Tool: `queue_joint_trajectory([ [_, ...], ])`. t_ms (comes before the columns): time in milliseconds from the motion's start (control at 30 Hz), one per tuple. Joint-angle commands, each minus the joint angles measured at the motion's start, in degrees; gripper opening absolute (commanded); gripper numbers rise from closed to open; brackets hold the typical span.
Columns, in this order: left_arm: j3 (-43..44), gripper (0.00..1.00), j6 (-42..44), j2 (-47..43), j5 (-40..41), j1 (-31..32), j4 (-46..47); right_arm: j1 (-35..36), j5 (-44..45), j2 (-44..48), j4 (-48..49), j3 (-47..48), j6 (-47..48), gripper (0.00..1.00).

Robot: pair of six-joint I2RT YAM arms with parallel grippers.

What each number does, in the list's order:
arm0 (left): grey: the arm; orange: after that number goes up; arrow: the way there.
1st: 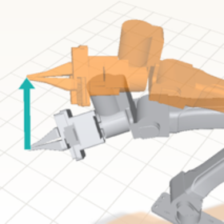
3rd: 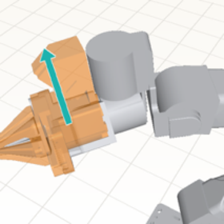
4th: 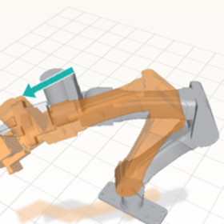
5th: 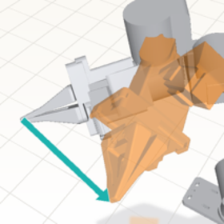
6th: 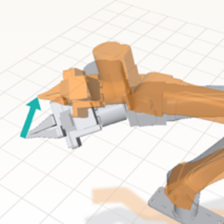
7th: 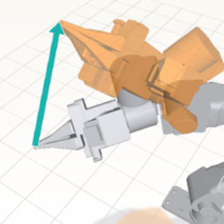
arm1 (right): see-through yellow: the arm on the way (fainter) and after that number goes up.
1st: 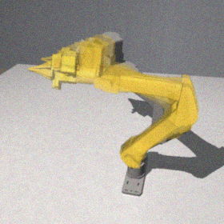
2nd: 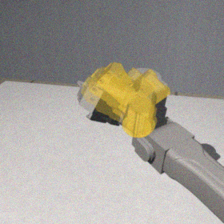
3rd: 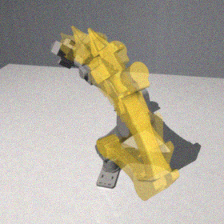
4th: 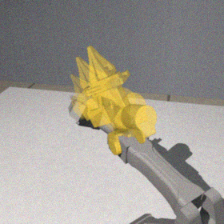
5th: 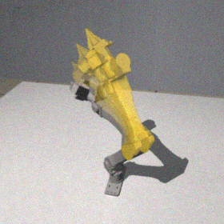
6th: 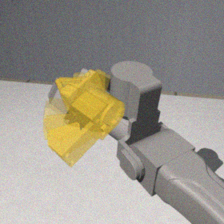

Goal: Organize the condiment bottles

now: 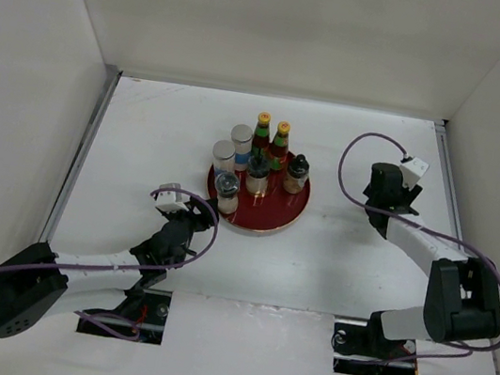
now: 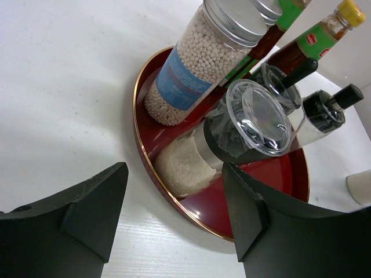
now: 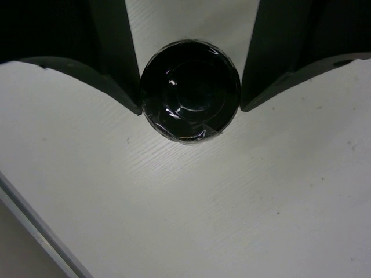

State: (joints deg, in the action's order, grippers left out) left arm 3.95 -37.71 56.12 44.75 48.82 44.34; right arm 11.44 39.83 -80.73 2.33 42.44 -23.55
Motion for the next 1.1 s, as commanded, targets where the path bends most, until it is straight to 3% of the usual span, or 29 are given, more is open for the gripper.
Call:
queue_joint_trajectory([
  [0, 1.94, 0.65, -0.34, -0.13, -0.1, 0.0, 2.77, -0.77, -1.33, -0.66, 3.56, 1.42, -0.97, 0.67],
  [133, 2.03, 0.65, -0.34, 0.04, -0.1, 0.09, 2.77, 1.16, -0.02, 4.95, 3.47, -0.33, -1.24, 0.54],
  [400, 2.12, 0.65, -0.43, 0.4, -0.1, 0.0, 2.77, 18.63, -3.96, 16.22, -1.54, 1.86, 1.49, 0.52],
  [567, 2.3, 0.65, -0.34, 0.66, -0.1, -0.35, 2.77, 31.21, -6.7, 10.35, -0.22, 6.33, -0.97, 0.52],
  [800, 2.03, 0.61, -0.08, -0.66, 0.69, -1.05, 2.25, 38.6, -10.65, -3.01, 8.47, 11.88, -0.8, 0.52],
  [1000, 2.3, 0.46, 0.62, -1.19, 0.07, -1.31, 2.25, 40.28, -10.3, -9.7, 11.56, 13.46, 1.22, 0.54],
  [1067, 2.56, 0.32, 0.8, -1.27, -0.19, -1.31, 1.98, 40.45, -10.3, -11.02, 12.0, 13.46, 2.01, 0.58],
])
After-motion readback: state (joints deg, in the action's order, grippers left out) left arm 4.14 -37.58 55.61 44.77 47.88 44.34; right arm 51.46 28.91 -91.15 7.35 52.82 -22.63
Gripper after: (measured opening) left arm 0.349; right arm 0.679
